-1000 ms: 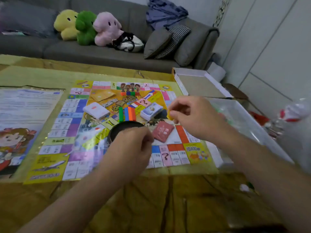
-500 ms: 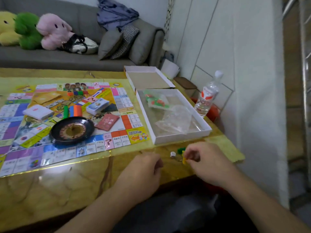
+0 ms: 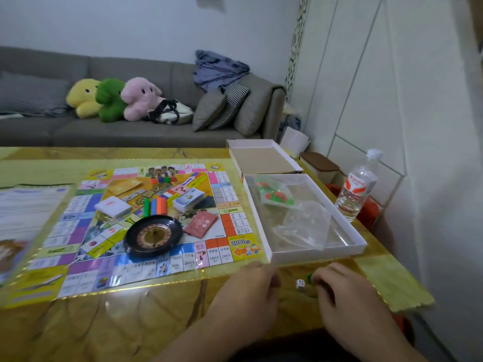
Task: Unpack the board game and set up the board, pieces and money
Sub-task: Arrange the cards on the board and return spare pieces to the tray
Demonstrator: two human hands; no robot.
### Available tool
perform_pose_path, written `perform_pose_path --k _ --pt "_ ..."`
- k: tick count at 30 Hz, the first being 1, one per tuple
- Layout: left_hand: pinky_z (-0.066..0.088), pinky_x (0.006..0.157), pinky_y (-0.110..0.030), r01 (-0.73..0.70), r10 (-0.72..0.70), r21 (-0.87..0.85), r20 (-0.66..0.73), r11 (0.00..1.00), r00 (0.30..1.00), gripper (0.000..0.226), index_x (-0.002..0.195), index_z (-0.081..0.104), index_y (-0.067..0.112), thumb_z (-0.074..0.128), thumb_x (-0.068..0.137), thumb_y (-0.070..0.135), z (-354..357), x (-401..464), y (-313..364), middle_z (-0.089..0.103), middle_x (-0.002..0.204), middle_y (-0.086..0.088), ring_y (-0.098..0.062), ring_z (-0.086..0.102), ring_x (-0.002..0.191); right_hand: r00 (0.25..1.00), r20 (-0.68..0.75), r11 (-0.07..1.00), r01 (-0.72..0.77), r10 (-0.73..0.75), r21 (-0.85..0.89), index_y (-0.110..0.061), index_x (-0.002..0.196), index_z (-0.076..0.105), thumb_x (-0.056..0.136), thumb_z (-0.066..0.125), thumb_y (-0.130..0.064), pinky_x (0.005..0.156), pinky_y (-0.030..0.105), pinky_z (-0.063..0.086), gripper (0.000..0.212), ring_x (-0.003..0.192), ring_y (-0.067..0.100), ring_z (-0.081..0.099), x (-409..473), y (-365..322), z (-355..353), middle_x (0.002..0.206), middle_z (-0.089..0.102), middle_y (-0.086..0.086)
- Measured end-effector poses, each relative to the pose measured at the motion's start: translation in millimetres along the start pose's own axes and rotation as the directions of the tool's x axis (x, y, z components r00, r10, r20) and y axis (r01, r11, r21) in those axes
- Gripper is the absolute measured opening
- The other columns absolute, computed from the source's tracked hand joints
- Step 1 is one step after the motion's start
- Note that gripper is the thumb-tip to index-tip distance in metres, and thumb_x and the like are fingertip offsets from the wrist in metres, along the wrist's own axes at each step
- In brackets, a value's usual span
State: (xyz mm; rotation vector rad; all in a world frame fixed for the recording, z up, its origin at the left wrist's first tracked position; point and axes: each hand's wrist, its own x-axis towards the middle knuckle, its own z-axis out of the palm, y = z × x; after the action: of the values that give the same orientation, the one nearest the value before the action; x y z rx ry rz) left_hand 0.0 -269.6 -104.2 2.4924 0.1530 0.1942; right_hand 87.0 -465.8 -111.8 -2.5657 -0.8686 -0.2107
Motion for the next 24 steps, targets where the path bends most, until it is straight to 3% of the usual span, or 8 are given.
perform_pose_path --k 4,9,16,21,24 --pt "0.053 0.088 -0.025 0.05 -0.048 0.016 -0.085 0.999 0.995 0.013 0.105 0.064 0.031 0.052 0.101 0.028 -30.6 -8.3 -25.2 0.064 0.107 0.017 -0.001 0.056 0.098 0.999 0.022 0.996 0.047 -0.049 0.074 -0.037 0.084 0.065 0.084 0.07 -0.017 0.066 0.026 0.053 0.021 0.078 -0.001 0.059 4.9 -26.5 2.5 0.086 0.059 -0.023" --pt "0.054 0.086 -0.027 0.067 -0.065 0.084 -0.019 0.994 0.998 0.012 0.104 0.062 0.034 0.05 0.102 0.033 -62.5 -23.0 -53.0 0.062 0.103 0.02 -0.002 0.056 0.095 0.98 0.165 0.985 0.089 -0.113 0.145 -0.034 0.092 0.069 0.092 0.065 -0.019 0.079 0.019 0.05 0.015 0.093 -0.001 0.06 23.7 -72.9 12.4 0.09 0.062 -0.025" --pt "0.052 0.088 -0.028 0.104 -0.103 0.13 -0.019 0.986 0.995 0.018 0.104 0.06 0.032 0.046 0.096 0.038 -90.5 -38.0 -101.3 0.062 0.101 0.018 -0.002 0.057 0.095 0.96 0.274 0.988 0.005 -0.048 0.154 -0.035 0.102 0.066 0.099 0.063 -0.024 0.091 0.018 0.053 0.011 0.103 -0.002 0.058 61.8 -116.8 44.7 0.108 0.062 -0.024" --pt "0.053 0.082 -0.026 0.159 -0.145 0.064 -0.183 0.985 0.972 0.012 0.103 0.066 0.03 0.054 0.1 0.031 -122.6 -17.5 -137.4 0.067 0.1 0.017 -0.002 0.06 0.093 0.97 0.22 0.972 0.047 -0.1 0.232 -0.031 0.095 0.065 0.1 0.059 -0.021 0.074 0.025 0.056 0.013 0.085 0.001 0.061 144.2 -172.1 69.7 0.091 0.065 -0.018" --pt "0.05 0.071 -0.024 0.166 -0.156 0.008 -0.297 0.986 0.942 0.011 0.093 0.061 0.031 0.053 0.101 0.03 -142.7 4.3 -153.9 0.064 0.088 0.016 -0.005 0.058 0.083 0.982 0.153 0.956 0.061 -0.108 0.288 -0.026 0.11 0.065 0.101 0.058 -0.014 0.082 0.032 0.059 0.016 0.09 0.005 0.061 220.2 -204.7 98.3 0.101 0.063 -0.011"
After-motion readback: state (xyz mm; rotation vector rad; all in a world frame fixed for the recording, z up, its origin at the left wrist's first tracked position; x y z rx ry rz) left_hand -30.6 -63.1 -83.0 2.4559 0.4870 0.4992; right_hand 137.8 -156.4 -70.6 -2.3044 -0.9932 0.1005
